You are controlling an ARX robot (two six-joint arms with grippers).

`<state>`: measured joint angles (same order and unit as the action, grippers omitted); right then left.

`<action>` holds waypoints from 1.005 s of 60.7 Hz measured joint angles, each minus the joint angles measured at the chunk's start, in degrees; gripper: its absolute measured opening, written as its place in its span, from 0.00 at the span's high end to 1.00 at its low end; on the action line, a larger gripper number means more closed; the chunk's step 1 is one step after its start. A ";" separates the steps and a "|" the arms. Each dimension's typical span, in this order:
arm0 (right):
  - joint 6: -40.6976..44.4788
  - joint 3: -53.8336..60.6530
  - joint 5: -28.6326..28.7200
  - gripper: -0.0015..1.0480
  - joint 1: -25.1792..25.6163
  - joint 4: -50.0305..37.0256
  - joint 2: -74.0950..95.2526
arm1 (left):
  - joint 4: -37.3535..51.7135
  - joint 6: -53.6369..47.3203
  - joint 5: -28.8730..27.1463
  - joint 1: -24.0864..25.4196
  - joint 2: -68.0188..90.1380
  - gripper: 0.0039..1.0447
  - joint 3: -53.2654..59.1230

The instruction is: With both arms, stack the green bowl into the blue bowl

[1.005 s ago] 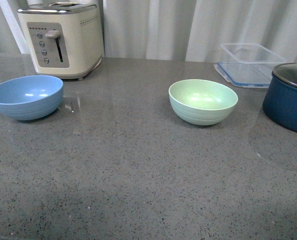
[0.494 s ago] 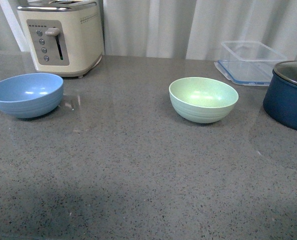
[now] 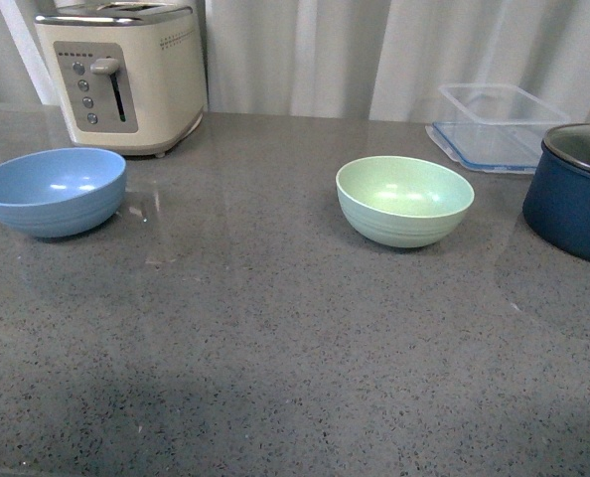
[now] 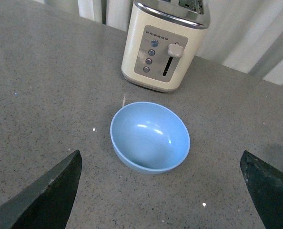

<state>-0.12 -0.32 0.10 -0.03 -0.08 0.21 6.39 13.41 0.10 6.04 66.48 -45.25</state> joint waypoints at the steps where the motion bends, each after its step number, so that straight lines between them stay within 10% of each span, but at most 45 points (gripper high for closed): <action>1: -0.02 0.00 0.00 0.10 0.00 0.00 0.00 | -0.90 0.55 -0.48 -0.09 1.46 0.06 -1.38; 61: 0.00 0.00 0.00 0.10 0.00 0.00 0.00 | -18.93 10.49 -6.73 0.50 41.90 0.06 -31.69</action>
<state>-0.12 -0.32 0.10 -0.03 -0.08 0.21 -12.53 23.90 -6.63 6.55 108.38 -76.95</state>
